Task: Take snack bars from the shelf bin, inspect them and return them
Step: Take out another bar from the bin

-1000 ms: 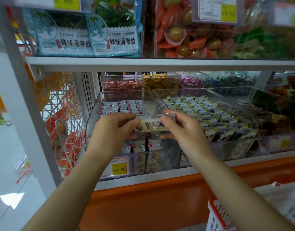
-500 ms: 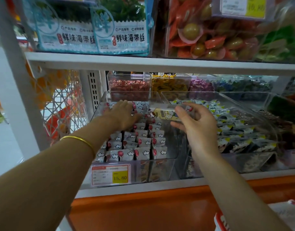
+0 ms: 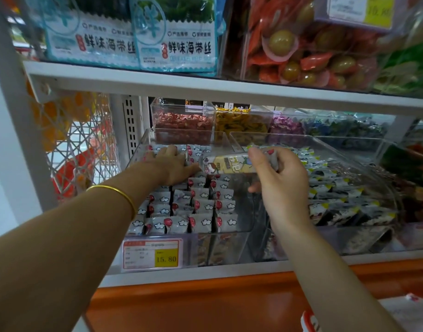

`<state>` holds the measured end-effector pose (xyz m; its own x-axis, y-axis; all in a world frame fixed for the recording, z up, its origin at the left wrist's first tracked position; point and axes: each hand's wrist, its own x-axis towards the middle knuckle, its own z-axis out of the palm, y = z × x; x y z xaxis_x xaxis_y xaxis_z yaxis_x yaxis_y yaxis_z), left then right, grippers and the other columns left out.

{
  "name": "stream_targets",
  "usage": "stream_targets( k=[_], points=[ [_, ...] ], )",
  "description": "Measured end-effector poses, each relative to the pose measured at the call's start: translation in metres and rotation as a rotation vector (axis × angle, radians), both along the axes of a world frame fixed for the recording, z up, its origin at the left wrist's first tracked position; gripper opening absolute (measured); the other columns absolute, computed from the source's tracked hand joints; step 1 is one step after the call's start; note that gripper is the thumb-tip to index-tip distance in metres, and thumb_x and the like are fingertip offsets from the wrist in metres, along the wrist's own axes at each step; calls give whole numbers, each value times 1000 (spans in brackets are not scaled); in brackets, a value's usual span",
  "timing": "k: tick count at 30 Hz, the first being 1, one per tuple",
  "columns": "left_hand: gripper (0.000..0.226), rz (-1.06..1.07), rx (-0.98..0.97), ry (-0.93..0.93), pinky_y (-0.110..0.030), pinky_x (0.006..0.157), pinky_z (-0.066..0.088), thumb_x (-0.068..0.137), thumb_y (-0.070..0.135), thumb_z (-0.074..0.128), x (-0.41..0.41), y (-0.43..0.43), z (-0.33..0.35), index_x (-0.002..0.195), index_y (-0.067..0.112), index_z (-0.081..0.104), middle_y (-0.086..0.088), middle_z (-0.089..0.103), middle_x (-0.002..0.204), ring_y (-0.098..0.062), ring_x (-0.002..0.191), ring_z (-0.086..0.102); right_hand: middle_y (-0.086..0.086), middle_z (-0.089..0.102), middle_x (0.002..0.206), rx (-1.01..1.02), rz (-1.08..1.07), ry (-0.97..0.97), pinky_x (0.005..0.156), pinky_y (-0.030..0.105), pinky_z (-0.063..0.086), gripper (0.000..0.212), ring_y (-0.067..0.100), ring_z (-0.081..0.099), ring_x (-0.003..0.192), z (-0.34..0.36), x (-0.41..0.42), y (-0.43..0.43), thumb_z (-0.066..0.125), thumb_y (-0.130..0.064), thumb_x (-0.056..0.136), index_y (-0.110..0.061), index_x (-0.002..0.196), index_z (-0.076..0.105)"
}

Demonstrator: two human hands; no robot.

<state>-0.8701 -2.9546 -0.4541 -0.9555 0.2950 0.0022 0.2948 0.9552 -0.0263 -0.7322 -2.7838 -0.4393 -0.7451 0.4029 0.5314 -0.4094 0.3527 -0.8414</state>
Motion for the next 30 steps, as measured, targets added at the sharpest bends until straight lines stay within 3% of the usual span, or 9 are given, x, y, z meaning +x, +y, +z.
stream_targets(
  k=[2, 6, 8, 10, 14, 19, 22, 27, 30],
  points=[
    [69, -16, 2, -1, -58, 111, 14, 90, 63, 16, 2, -1, 0, 134, 19, 46, -11, 27, 144, -31, 135, 23, 25, 53, 77, 84, -36, 43, 56, 37, 41, 36, 31, 54, 62, 6, -7, -5, 60, -31, 88, 4, 83, 54],
    [80, -25, 14, 1, -60, 108, 16, 86, 70, 10, 6, -3, 1, 122, 14, 55, -11, 41, 141, -27, 135, 29, 25, 60, 84, 78, 67, 51, 50, 25, 48, 28, 10, 60, 54, 20, -44, -17, 63, -20, 88, 7, 91, 56],
    [77, -23, 59, -26, -60, 107, 16, 88, 68, 13, 11, -4, 0, 119, 11, 54, -13, 45, 137, -28, 134, 31, 25, 62, 95, 134, 107, -18, 67, 41, 56, 29, 24, 67, 75, 25, -70, -25, 64, -19, 88, 8, 94, 55],
    [74, -28, 91, -21, -60, 108, 14, 88, 67, 15, 16, -5, -1, 121, 12, 52, -12, 43, 138, -28, 135, 29, 18, 63, 101, 242, 149, -71, 79, 51, 52, 26, 33, 65, 89, 27, -93, -34, 64, -21, 87, 3, 95, 56],
    [77, -29, 52, -33, -59, 110, 11, 86, 68, 8, 25, -6, 0, 134, 20, 44, -9, 38, 143, -25, 139, 23, 1, 56, 90, 520, 154, -123, 62, 24, 41, 25, 17, 56, 85, 26, -126, -46, 64, -28, 86, -8, 99, 56],
    [77, -20, 92, 5, -55, 112, 14, 88, 66, 10, 41, -10, -1, 138, 15, 38, -8, 32, 148, -23, 141, 19, -7, 50, 78, 756, 162, -167, 53, 19, 32, 25, 5, 46, 68, 17, -143, -63, 67, -25, 84, -14, 95, 48],
    [77, -16, 105, 20, -52, 114, 14, 90, 63, 14, 52, -13, -4, 144, 10, 27, -7, 21, 154, -23, 143, 10, 5, 62, 97, 838, 179, -258, 80, 33, 47, 26, 18, 54, 92, 6, -151, -67, 64, -30, 86, -9, 100, 58],
    [77, 0, 120, -26, -47, 117, 2, 92, 62, 14, 58, -14, -1, 149, 11, 10, -6, 4, 159, -21, 145, -2, 2, 56, 123, 1197, 43, -387, 93, 42, 31, 29, 30, 35, 122, -2, -164, -68, 44, -32, 95, -23, 104, 69],
    [76, -11, 135, -43, -46, 117, 1, 92, 61, 14, 56, -15, 0, 149, 12, 11, -6, 6, 159, -21, 145, 0, 3, 50, 137, 1058, 74, -457, 106, 49, 26, 29, 32, 25, 134, 6, -174, -69, 44, -27, 94, -24, 105, 70]
  ],
)
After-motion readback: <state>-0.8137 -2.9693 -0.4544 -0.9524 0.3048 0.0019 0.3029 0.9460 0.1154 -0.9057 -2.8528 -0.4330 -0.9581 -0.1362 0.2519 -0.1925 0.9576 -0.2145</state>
